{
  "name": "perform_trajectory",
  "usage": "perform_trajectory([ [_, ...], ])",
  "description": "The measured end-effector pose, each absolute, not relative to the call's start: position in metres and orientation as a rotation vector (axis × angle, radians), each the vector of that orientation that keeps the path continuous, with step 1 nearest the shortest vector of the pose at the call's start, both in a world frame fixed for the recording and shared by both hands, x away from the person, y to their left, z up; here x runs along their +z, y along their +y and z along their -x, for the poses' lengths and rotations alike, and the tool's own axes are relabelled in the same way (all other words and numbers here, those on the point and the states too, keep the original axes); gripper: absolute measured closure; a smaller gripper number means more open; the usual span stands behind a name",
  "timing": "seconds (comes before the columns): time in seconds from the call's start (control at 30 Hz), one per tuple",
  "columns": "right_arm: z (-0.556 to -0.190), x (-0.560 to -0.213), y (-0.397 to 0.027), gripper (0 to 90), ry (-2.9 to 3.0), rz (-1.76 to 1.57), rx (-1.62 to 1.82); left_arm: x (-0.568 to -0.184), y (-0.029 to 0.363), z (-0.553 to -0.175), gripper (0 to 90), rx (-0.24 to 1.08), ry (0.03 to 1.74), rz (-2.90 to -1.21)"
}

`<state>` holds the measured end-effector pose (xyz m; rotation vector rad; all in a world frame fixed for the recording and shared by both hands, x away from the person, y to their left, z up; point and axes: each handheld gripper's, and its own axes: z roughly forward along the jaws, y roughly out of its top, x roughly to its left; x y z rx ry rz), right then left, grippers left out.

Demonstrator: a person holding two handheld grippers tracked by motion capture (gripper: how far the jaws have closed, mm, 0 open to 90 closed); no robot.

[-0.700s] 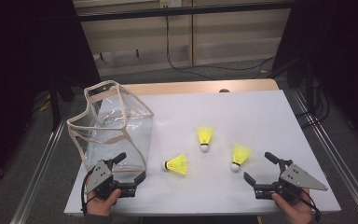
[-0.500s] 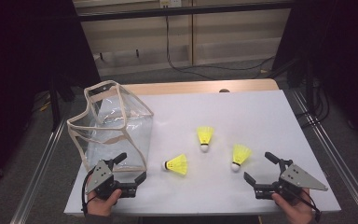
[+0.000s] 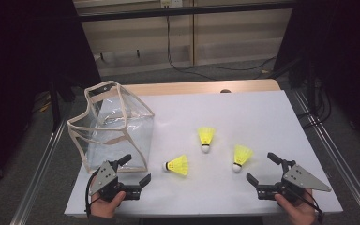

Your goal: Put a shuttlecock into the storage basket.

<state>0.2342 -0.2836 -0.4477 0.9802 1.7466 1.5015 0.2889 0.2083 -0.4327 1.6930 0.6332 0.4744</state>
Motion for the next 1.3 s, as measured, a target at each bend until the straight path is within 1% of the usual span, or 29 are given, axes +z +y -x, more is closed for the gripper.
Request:
perform_trajectory([
  [0.47, -0.232, -0.448, -0.288, 0.2, 1.737, -0.994, 1.492, -0.431, 0.197, -0.288, 3.0, 0.427, 0.6, -1.729],
  [1.3, -0.233, -0.447, -0.287, 0.3, 1.734, -0.982, 1.503, -0.43, 0.187, -0.286, 3.0, 0.404, 0.569, -1.769],
])
